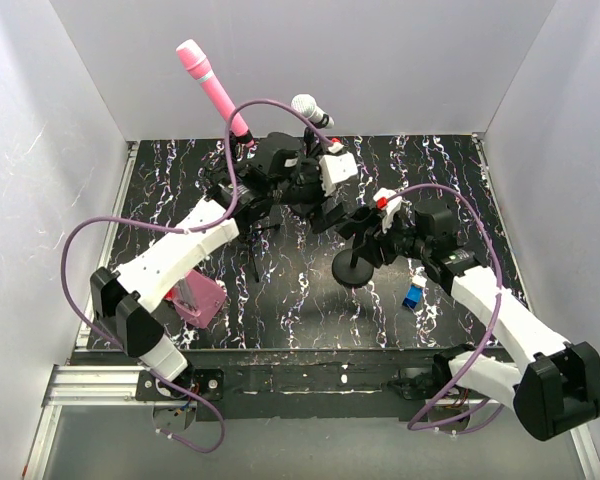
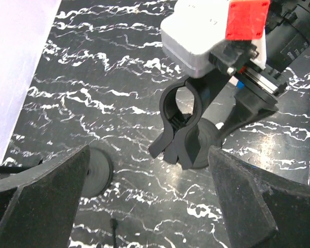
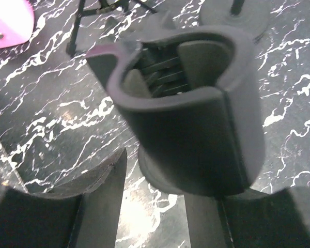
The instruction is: Remove the microphone from the stand
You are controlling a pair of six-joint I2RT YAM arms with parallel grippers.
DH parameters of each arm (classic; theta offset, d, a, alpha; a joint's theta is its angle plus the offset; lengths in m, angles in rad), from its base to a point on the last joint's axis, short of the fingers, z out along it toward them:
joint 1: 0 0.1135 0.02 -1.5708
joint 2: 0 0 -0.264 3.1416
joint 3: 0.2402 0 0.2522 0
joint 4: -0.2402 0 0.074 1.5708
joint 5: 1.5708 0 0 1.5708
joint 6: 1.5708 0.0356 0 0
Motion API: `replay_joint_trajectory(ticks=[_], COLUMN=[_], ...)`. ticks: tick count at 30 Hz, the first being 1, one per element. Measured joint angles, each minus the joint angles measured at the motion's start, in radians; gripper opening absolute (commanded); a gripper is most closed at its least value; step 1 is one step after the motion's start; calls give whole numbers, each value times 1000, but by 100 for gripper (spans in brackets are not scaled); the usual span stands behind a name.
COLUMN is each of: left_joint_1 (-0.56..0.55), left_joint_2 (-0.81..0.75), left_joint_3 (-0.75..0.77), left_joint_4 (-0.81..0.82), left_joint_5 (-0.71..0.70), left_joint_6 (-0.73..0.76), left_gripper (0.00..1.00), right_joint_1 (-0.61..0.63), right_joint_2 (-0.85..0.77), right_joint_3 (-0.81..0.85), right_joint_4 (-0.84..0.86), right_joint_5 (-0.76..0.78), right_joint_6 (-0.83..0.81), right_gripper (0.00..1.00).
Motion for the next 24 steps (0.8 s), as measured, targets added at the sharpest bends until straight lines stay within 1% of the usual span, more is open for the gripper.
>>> replay_joint_trajectory(ticks=[3,7,11,13,14,19,24], left_joint_1=[9,17,22,25,27,31,34], left_joint_2=[-27,-32,-31,-27,-24,-9,8], left_joint_3=[0,26,60,86,100,148,163], left_joint_4=[-34,-93,-132,-146,-153,-172,-182], left_joint_5=[-34,-87,-135,-158,-164,-199,-219], left_joint_6=[8,21,30,32,33,43,44], left_gripper=[98,98,98,98,98,98,98], right_joint_1=[0,-2,-1,-1,-1,-24,-131], right_joint_2=[20,62,93,101,103,105,138], right_joint_3=[-44,-94,-136,-153,-160,-178,-177], right_joint_4=[136,279,417,475,496,559,605], right_joint_5=[35,68,73,89,100,183,221], right_joint_6=[43,91,136,150,156,172,166], right_gripper=[51,42,19,5,1,1,1])
